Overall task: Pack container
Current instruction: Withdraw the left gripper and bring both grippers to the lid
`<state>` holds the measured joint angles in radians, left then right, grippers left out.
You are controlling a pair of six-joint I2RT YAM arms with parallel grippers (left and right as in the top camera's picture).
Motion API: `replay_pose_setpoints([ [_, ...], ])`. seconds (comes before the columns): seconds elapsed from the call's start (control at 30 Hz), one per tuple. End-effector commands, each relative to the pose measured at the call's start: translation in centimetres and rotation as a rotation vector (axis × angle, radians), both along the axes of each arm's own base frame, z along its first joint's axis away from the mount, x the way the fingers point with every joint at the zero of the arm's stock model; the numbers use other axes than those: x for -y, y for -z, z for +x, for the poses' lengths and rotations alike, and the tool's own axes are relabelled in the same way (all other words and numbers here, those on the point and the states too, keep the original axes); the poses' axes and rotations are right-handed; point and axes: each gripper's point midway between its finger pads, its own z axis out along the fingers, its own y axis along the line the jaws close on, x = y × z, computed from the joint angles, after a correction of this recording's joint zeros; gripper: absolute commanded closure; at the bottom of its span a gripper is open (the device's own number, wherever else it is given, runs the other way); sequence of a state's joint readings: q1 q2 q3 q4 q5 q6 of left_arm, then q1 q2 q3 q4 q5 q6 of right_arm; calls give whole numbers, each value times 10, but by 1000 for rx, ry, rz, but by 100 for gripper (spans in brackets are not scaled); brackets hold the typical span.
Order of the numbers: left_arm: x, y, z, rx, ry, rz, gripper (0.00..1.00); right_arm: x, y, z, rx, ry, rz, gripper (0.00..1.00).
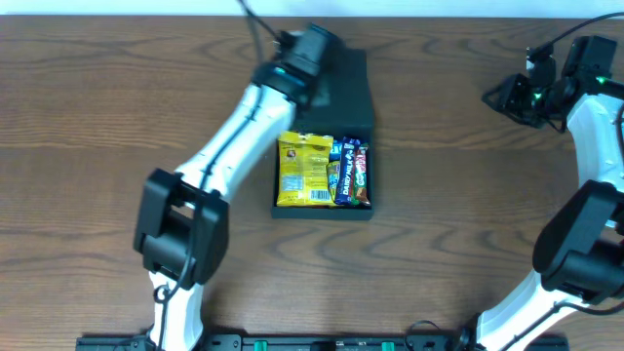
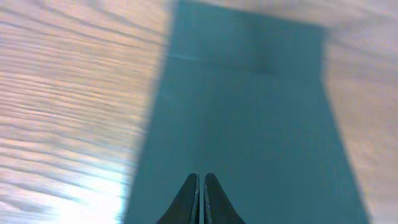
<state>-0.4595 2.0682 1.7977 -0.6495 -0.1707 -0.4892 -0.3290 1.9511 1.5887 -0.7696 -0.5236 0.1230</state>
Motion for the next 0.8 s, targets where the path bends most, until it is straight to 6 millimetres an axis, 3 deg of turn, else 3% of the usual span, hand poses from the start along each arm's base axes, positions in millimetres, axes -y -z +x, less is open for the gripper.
replay_pose_setpoints([
  [0.0, -35, -25, 16, 55, -70, 2, 94, -13, -16, 4, 36, -27, -3, 99],
  [0.17, -81, -21, 29, 29, -180, -71, 94, -44, -9, 10, 33, -95, -1, 98],
  [0.27, -94, -14, 34, -7, -180, -153, 94, -69, 2, 14, 20, -148, 8, 98],
  [0.37, -104, 7, 36, -67, -183, -212, 94, -99, 13, 18, 17, -216, 74, 98],
  [0.6, -91, 61, 39, -202, -126, -371, 94, -137, 36, 28, -15, -236, 242, 99],
  [0.77, -75, 89, 34, -273, -89, -434, 95, -146, 54, 30, -64, -216, 288, 98],
])
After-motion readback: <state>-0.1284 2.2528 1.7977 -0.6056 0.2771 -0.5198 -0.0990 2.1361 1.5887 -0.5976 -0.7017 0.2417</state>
